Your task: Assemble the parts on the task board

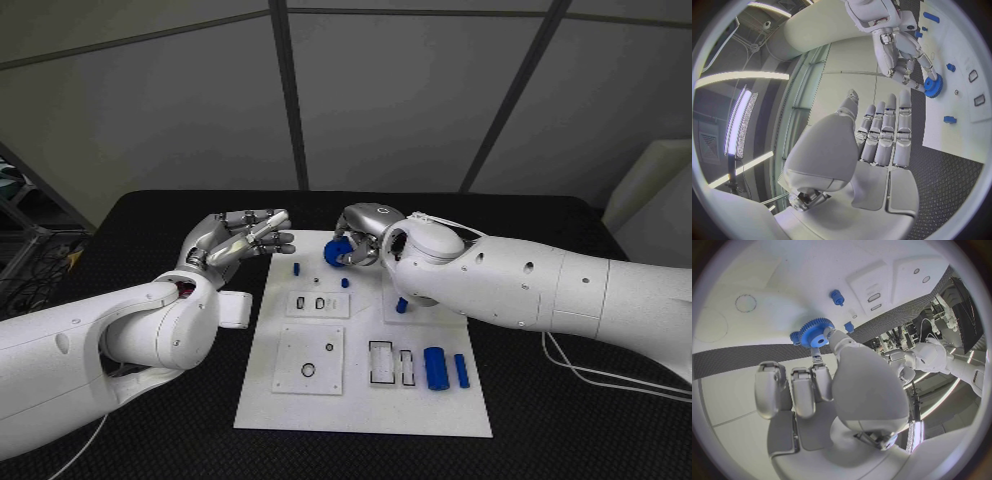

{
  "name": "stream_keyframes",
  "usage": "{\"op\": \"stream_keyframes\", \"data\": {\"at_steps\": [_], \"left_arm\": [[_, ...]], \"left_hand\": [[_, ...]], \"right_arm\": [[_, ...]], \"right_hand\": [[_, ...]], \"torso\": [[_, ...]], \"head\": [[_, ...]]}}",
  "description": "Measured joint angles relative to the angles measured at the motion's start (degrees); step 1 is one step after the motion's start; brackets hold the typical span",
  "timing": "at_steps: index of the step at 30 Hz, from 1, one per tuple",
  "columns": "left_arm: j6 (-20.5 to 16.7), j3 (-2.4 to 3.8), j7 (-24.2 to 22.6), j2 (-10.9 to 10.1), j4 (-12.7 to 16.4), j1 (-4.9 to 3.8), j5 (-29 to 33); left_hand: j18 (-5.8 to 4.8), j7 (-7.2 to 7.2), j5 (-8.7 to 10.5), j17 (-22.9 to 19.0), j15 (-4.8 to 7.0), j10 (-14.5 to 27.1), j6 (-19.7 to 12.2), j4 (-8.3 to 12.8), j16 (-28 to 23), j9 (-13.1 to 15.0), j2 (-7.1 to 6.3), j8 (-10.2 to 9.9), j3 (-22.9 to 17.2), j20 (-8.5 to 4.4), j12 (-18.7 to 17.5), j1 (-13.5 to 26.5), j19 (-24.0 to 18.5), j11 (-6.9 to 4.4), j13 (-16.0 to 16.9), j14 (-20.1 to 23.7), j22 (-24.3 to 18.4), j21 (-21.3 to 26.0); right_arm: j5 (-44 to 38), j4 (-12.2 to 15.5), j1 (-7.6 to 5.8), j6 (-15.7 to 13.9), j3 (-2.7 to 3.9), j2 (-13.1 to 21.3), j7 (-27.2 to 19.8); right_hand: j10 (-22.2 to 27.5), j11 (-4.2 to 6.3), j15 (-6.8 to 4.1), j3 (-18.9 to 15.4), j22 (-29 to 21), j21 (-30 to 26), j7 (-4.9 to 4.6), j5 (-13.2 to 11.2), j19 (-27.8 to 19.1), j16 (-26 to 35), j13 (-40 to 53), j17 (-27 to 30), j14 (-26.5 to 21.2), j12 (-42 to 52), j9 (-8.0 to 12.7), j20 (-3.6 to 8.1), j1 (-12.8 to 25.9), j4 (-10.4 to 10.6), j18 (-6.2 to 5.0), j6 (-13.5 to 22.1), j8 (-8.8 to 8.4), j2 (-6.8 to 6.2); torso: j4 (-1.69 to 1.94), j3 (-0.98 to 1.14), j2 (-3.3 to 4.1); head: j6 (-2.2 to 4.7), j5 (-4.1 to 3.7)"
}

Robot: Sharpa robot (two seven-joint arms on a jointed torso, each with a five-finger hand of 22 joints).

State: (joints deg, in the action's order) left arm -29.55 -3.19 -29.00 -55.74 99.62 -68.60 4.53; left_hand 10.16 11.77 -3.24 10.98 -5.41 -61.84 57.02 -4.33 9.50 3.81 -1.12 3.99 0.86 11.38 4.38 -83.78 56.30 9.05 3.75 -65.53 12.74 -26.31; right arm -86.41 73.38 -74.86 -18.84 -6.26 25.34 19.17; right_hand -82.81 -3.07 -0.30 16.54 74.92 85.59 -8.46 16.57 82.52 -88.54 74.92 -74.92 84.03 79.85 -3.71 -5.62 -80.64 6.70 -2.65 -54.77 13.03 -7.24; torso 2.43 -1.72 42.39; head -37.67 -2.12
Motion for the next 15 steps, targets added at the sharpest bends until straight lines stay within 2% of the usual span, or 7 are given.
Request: {"op": "stream_keyframes", "data": {"at_steps": [6,11,15], "left_arm": [[0.0,0.00,0.0,0.0,0.0,0.00,0.0],[0.0,0.00,0.0,0.0,0.0,-0.01,0.0],[0.0,0.00,0.0,0.0,0.0,-0.01,0.0]], "left_hand": [[0.00,0.00,0.00,0.0,0.00,0.0,0.0,0.2,0.0,0.0,0.00,0.0,-0.2,0.00,0.0,0.0,0.0,0.00,0.0,0.0,0.0,0.0],[0.00,0.00,0.00,0.0,0.00,0.0,0.0,0.2,0.0,0.0,0.00,0.0,-0.2,0.00,0.0,0.0,0.0,0.00,0.0,0.0,0.0,0.0],[0.00,0.00,0.00,0.0,0.00,0.0,0.0,0.2,0.0,0.0,0.00,0.0,-0.2,0.00,0.0,0.0,0.0,0.00,0.0,0.0,0.0,0.0]], "right_arm": [[0.0,-0.5,0.02,0.6,-0.01,-0.3,0.1],[0.0,-1.1,0.03,1.0,-0.03,-0.6,0.2],[0.0,-1.5,0.07,1.3,-0.04,-0.9,0.2]], "right_hand": [[0.0,0.00,0.00,0.4,0.0,0.0,0.06,0.2,0.0,0.0,0.0,0.0,0.0,0.0,0.0,0.00,0.1,0.0,0.00,-0.1,-0.31,-0.13],[0.5,-0.52,0.00,1.1,0.0,0.0,-0.57,0.3,0.0,0.0,0.0,0.0,0.0,-0.7,-0.1,-0.02,1.1,0.1,0.00,2.2,-2.21,-0.94],[1.1,-1.05,0.15,0.4,0.0,0.0,-1.14,0.4,-0.3,0.0,0.0,0.0,-0.1,-1.2,0.0,-0.53,2.5,-0.1,0.00,4.8,-4.05,-1.40]], "torso": [[0.00,-0.01,0.00],[-0.03,-0.01,0.00],[-0.03,-0.01,0.01]], "head": [[-0.09,0.06],[-0.14,0.07],[-0.22,0.05]]}}
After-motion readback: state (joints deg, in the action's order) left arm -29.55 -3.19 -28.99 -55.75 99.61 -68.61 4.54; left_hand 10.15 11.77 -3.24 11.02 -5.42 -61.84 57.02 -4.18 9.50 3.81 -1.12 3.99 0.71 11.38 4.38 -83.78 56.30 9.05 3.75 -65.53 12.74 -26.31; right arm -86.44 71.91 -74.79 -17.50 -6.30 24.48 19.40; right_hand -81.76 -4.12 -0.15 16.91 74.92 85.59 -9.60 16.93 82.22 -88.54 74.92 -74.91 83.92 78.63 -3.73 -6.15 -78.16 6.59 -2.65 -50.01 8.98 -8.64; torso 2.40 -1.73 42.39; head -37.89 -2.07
